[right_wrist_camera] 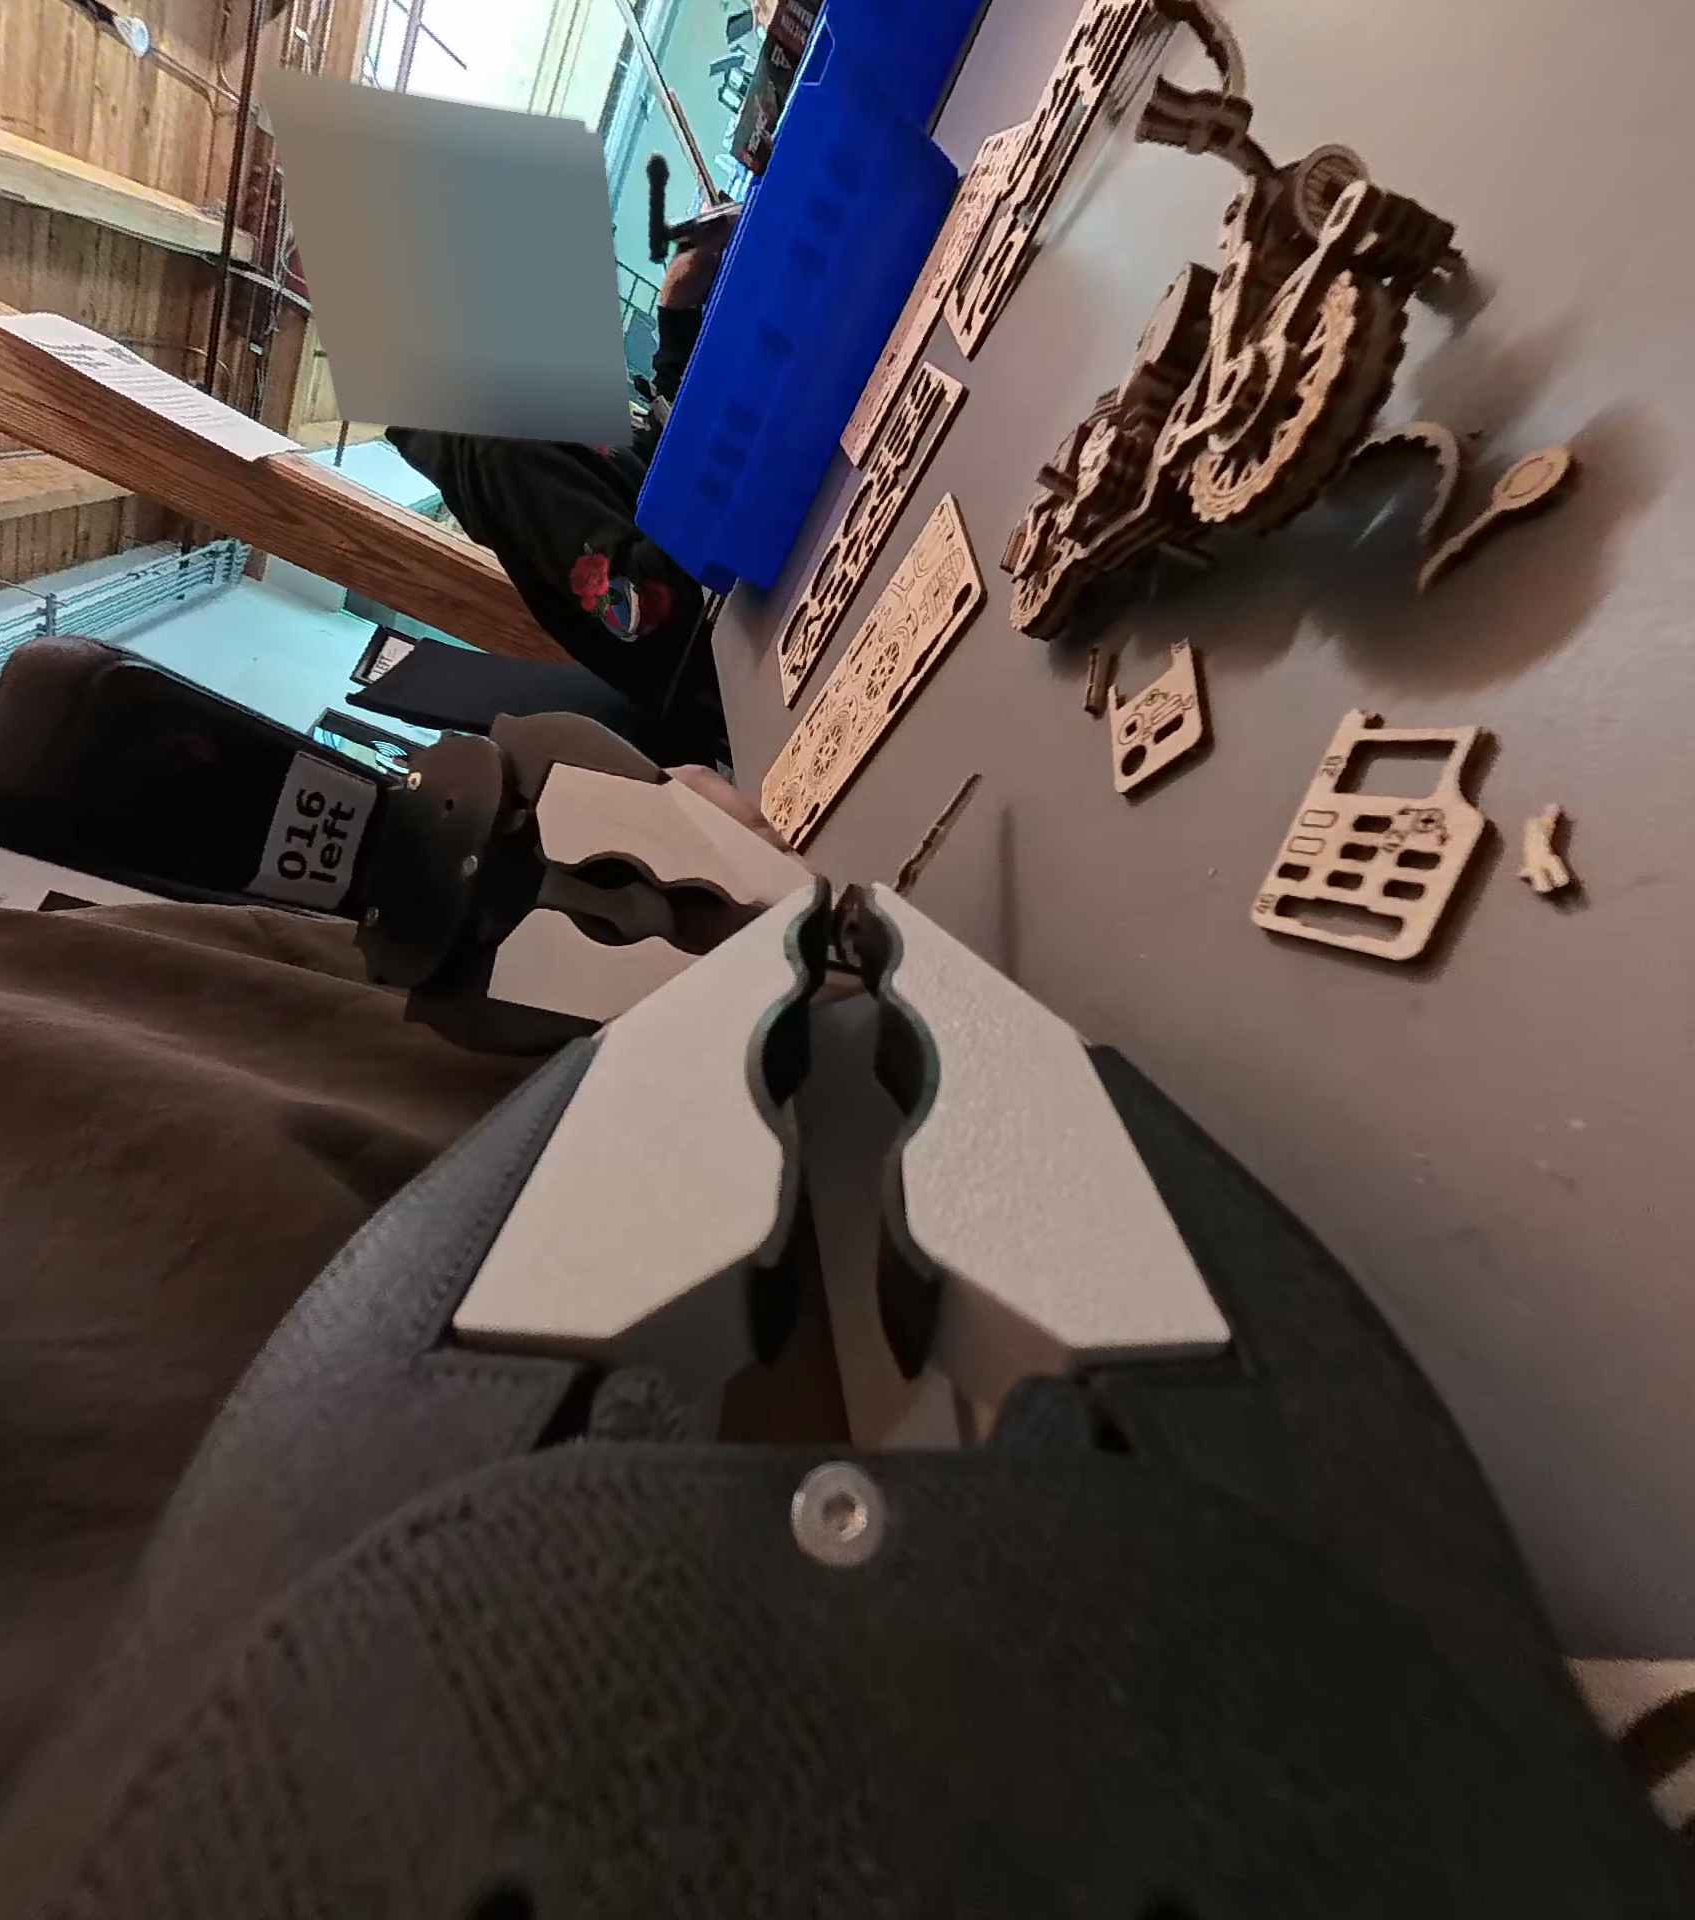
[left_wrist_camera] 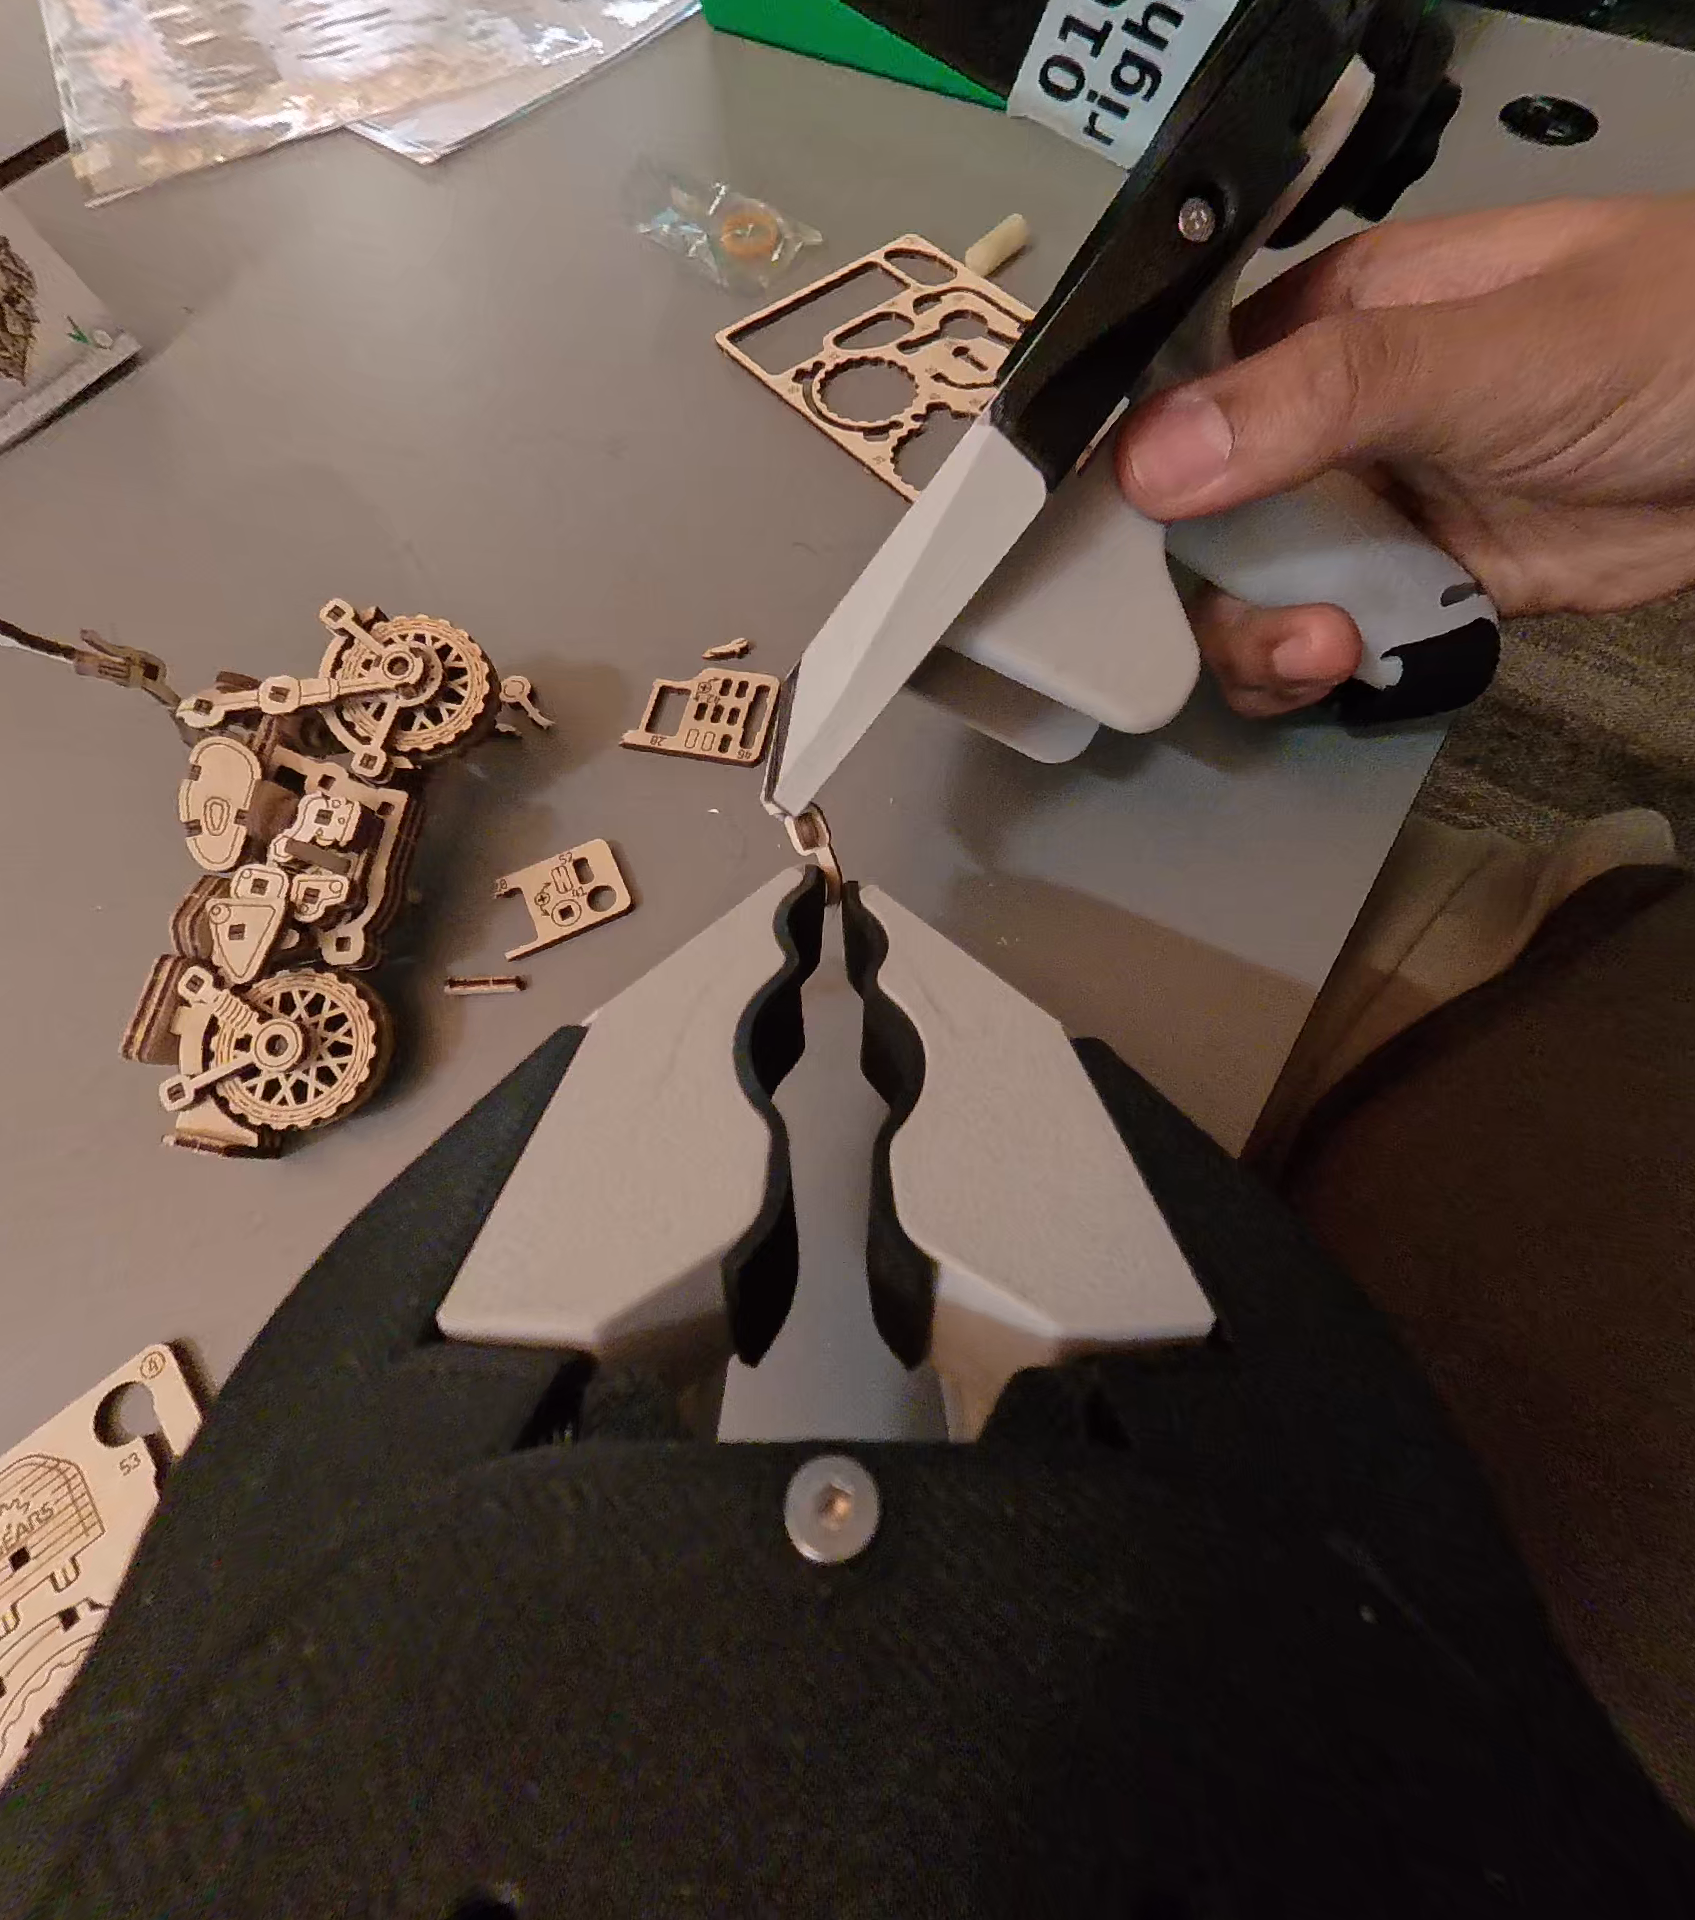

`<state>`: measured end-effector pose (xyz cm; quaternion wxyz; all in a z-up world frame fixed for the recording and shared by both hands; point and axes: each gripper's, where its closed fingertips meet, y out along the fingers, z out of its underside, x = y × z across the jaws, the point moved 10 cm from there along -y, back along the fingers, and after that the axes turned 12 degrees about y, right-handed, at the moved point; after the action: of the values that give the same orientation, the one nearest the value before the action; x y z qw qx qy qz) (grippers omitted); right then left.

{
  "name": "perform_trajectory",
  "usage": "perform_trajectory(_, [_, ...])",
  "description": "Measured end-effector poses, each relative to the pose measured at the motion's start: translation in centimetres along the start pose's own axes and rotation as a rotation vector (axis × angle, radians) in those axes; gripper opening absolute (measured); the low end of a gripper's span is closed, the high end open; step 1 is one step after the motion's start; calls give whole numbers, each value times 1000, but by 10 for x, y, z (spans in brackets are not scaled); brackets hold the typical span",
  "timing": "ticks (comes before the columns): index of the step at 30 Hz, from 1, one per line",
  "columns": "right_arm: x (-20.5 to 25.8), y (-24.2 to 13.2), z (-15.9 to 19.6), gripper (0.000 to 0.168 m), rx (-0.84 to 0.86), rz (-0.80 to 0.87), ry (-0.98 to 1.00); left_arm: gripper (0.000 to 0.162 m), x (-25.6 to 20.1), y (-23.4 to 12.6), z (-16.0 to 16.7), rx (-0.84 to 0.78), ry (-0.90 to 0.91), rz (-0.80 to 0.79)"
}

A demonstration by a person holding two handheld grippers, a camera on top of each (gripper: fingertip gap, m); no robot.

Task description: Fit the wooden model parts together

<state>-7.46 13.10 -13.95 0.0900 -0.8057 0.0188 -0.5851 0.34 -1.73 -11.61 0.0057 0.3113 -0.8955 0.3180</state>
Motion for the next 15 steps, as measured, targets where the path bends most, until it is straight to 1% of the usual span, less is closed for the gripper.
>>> perform_trajectory(6, [1, -1, -1, 1, 13, -2, -5, 2, 0, -1, 0, -18, -2, 6])
perform_trajectory(11, [-1, -7, -5, 1, 4, 13, -12, 20, 4, -3, 0, -60, -76, 67])
perform_trajectory(15, [-2, -15, -9, 1, 24, 21, -21, 35, 22, -15, 0, -133, -167, 70])
